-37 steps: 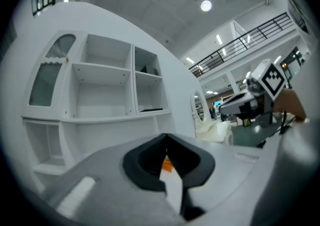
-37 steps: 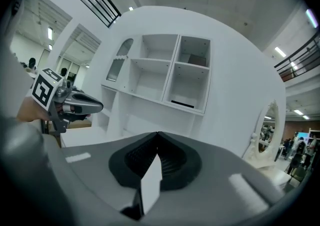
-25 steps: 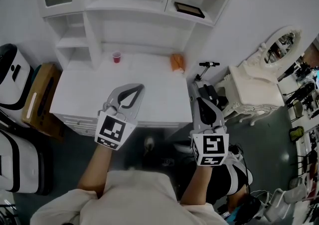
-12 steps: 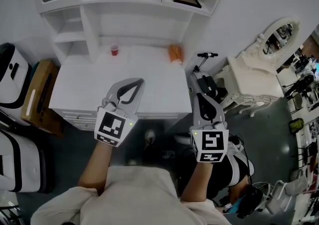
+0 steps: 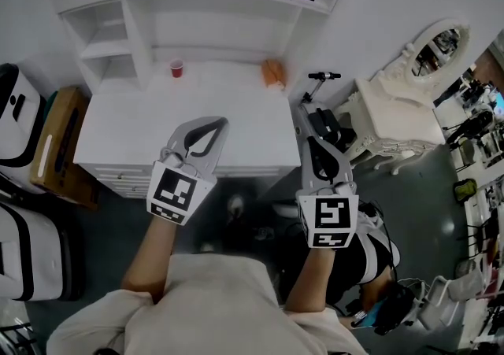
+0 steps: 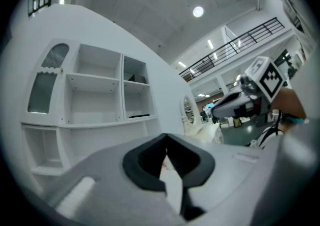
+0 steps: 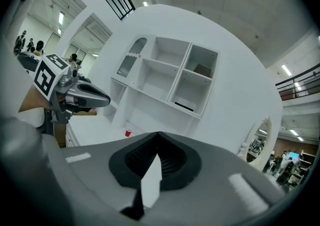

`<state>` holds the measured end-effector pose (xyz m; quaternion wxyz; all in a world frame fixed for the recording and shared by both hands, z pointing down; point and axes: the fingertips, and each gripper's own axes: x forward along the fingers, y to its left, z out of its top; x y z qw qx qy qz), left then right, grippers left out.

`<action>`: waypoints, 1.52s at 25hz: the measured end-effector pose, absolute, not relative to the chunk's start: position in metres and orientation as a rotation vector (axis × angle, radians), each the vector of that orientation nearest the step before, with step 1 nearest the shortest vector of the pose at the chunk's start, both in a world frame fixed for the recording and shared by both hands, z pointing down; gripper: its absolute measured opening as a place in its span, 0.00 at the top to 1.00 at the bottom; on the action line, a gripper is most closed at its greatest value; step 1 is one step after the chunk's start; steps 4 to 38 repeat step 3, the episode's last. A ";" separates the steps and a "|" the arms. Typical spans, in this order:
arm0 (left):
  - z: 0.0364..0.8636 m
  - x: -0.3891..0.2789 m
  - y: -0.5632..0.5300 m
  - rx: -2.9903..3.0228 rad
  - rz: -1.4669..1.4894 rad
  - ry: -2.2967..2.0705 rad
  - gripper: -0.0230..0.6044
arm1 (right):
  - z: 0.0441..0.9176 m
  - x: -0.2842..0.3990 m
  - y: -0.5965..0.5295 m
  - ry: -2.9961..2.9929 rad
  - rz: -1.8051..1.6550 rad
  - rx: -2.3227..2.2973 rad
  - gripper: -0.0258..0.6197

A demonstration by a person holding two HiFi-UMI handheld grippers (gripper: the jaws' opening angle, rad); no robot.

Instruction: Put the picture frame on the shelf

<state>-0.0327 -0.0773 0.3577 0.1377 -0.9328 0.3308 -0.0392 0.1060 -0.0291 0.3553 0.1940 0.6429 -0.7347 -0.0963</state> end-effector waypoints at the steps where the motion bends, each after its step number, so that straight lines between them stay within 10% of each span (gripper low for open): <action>1: 0.358 -0.033 -0.077 -2.698 -0.113 0.957 0.96 | 0.357 0.104 -0.029 -2.065 -0.267 1.800 0.95; 38: 0.358 -0.035 -0.076 -2.697 -0.113 0.957 0.96 | 0.360 0.099 -0.029 -2.076 -0.262 1.793 0.95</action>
